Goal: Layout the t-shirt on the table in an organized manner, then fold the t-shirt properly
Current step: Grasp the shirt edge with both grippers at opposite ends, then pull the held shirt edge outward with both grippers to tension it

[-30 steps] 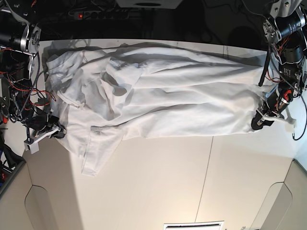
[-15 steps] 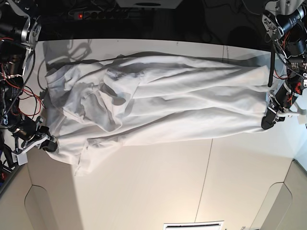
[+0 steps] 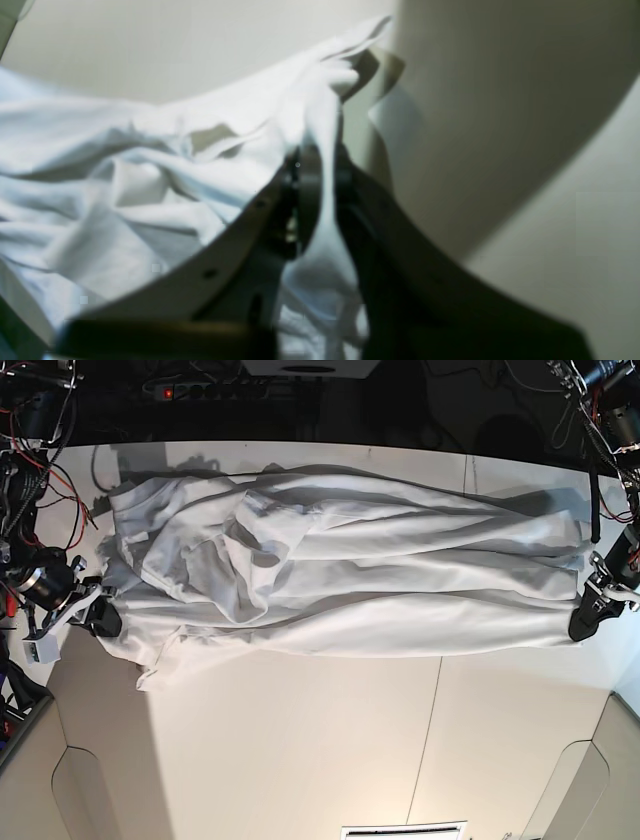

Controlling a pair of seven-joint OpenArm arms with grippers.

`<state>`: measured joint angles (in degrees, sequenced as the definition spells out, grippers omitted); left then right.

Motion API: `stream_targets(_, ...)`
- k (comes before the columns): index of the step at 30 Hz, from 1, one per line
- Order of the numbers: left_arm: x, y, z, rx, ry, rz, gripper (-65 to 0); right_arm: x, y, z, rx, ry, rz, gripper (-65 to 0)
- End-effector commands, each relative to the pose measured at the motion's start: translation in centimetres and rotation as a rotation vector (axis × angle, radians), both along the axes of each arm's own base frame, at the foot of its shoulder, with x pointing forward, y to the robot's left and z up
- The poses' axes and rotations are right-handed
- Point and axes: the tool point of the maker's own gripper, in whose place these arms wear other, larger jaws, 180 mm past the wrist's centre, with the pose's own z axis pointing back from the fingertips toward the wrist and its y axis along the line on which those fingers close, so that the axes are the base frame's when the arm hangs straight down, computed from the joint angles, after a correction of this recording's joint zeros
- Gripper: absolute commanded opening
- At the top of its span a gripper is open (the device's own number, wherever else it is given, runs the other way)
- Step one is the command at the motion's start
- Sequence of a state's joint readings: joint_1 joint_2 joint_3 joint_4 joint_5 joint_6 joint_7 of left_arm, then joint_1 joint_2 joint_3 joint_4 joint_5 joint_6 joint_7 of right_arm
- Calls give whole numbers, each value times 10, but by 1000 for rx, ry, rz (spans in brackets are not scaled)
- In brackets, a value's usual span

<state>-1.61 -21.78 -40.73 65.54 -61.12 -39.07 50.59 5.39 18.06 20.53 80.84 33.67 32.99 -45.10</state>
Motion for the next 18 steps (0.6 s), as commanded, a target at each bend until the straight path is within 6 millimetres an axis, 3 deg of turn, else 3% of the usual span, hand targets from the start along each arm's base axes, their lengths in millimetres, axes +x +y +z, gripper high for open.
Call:
stream_targets(1,6,9,24,29,-73,2,-650,7,-6,17,-6,-59,-4,-650)
stream_targets(6,-1,7,34,53,-97,-11,-650,-3,-19,21,-16,-71,-40,-650)
stream_targets(11,4,4,52,72,-146,-22,-650,2,-42,47,-14,-147,-107,-650)
stream_targets(15,14,3,66,82,-188,-26,-650,6,-41,65,22,-198,-103,-650)
stream_targets(18,18,3,69,96,-191,-28,-650,6,-37,64,28,-196,-92,-650)
